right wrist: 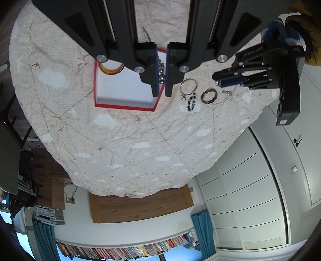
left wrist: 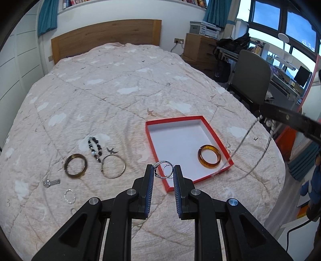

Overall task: Organize jewelry
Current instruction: 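Carry the ring and necklace into the red box and open both tools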

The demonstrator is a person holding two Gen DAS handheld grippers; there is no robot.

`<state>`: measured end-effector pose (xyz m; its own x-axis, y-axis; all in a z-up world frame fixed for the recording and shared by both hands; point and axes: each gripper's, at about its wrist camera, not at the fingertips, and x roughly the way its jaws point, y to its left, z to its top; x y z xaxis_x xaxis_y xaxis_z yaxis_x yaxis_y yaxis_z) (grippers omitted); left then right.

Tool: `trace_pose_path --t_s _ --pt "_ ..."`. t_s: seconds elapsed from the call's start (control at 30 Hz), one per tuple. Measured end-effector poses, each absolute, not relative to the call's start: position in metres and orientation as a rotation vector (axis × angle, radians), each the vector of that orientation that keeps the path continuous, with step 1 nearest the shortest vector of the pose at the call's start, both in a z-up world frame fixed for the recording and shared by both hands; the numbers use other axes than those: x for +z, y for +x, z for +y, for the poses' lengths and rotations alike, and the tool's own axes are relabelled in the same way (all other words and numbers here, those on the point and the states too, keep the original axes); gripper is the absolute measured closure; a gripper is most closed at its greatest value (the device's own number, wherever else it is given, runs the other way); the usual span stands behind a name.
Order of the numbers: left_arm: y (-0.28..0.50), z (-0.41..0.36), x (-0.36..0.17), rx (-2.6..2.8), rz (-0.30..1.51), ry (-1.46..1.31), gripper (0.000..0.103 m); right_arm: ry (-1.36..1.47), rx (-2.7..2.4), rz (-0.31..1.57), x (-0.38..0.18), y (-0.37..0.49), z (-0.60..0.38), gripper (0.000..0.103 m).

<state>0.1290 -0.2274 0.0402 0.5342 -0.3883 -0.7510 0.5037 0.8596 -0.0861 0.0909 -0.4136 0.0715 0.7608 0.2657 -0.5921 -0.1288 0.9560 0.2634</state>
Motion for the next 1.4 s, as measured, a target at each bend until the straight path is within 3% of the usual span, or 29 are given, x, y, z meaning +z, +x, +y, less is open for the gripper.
trace_pose_path --t_s 0.43,0.93,1.4 --pt "0.183 -0.273 -0.011 -0.571 0.943 0.176 0.084 0.241 0.166 0.691 0.036 0.153 -0.454 0.098" --pt "0.216 -0.312 -0.091 -0.631 1.075 0.218 0.084 0.338 0.117 0.879 -0.087 0.194 -0.484 0.098" --pt "0.212 -0.314 -0.105 -0.641 1.091 0.216 0.083 0.366 0.093 0.941 -0.123 0.192 -0.491 0.095"
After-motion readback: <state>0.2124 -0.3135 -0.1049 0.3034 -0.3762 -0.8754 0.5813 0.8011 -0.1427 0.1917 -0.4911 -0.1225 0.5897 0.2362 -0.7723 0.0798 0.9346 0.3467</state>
